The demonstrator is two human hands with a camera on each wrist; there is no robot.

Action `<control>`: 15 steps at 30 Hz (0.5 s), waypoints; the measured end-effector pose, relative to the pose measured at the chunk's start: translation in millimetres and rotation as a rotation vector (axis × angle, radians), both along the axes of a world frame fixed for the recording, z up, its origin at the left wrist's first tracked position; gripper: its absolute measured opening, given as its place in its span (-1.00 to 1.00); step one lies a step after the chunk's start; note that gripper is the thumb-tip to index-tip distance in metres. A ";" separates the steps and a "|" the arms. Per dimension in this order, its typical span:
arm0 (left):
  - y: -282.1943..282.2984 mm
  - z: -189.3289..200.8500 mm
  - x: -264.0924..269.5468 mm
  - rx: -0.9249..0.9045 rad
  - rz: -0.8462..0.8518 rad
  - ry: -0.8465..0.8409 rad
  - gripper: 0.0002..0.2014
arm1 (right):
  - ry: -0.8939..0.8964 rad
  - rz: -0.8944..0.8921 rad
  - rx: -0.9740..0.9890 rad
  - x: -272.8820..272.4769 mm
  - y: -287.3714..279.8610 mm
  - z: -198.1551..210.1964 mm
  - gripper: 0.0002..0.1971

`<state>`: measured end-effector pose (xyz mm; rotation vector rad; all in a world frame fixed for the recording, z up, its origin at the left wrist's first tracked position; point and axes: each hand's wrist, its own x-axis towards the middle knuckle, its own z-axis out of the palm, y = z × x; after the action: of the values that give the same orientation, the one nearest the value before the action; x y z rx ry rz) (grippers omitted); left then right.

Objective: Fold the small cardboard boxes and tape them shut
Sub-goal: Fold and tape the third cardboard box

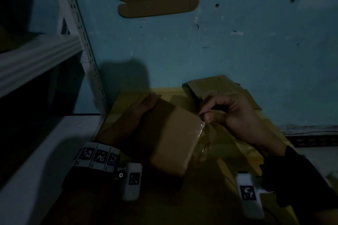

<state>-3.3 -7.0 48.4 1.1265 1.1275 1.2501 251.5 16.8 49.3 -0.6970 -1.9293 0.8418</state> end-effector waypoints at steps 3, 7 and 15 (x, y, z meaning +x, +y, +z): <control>0.4 -1.9 -0.1 0.000 -0.008 -0.020 -0.63 | -0.051 0.044 -0.028 0.6 0.4 -1.6 -0.96; -0.1 -3.3 -1.6 -0.012 -0.027 -0.073 -0.60 | -0.066 0.119 -0.115 -3.0 -2.2 -5.0 -0.98; 2.1 -6.9 -0.5 0.028 -0.035 -0.046 -0.70 | -0.245 0.130 -0.117 -4.0 -7.8 -4.2 -0.87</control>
<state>-3.8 -4.9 41.5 1.1284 1.0546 1.2619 247.5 9.0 45.2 -0.7810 -2.1766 0.9935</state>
